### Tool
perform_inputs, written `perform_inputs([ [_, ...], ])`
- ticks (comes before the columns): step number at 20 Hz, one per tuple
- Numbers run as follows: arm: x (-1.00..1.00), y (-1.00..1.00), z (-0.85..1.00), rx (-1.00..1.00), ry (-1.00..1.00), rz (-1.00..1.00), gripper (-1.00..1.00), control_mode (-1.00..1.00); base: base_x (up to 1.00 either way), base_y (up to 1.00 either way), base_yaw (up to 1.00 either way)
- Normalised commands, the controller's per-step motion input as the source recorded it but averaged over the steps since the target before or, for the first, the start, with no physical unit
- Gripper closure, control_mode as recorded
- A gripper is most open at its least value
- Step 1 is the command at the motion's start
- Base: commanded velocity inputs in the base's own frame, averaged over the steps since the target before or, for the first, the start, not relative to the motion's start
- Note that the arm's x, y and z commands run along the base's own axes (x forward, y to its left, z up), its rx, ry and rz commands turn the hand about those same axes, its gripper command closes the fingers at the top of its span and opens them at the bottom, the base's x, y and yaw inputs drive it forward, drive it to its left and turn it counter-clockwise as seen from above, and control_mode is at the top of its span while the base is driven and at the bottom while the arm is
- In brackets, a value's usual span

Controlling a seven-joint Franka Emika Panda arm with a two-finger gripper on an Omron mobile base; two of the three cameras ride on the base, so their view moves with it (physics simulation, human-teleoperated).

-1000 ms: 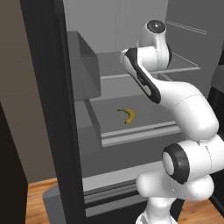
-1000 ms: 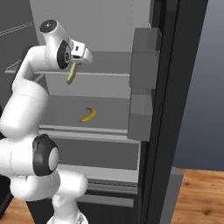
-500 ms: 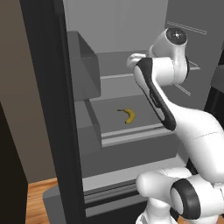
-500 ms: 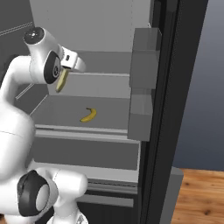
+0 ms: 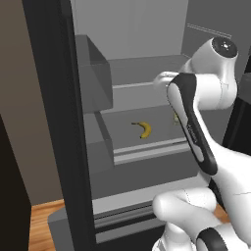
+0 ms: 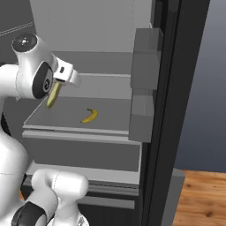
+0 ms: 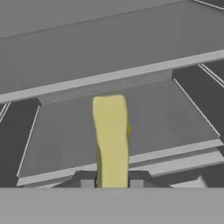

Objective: Retrieve the butter from the fridge and place it on a plate on the dining table. Then retrieve the butter knife by the fridge and place it near the plate.

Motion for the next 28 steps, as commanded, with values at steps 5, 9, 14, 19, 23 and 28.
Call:
perform_inputs([
  [5,-0.15,0.0,0.0,0.0,0.37,0.08,1.0,-1.0,0.0,0.0,0.0],
  [9,-0.09,0.0,-0.06,-0.08,0.32,0.03,1.0,-1.0,0.0,0.0,0.0],
  [14,-0.15,0.0,-0.39,-0.14,0.07,0.0,1.0,-1.0,0.0,0.0,0.0],
  [19,-0.22,0.0,-0.41,-0.1,0.0,0.0,1.0,-1.0,0.0,0.0,0.0],
  [23,-0.39,0.0,-0.13,0.0,-0.05,0.03,1.0,-1.0,0.0,0.0,0.0],
  [28,-0.44,0.0,0.0,0.0,-0.15,0.07,1.0,-1.0,0.0,0.0,0.0],
])
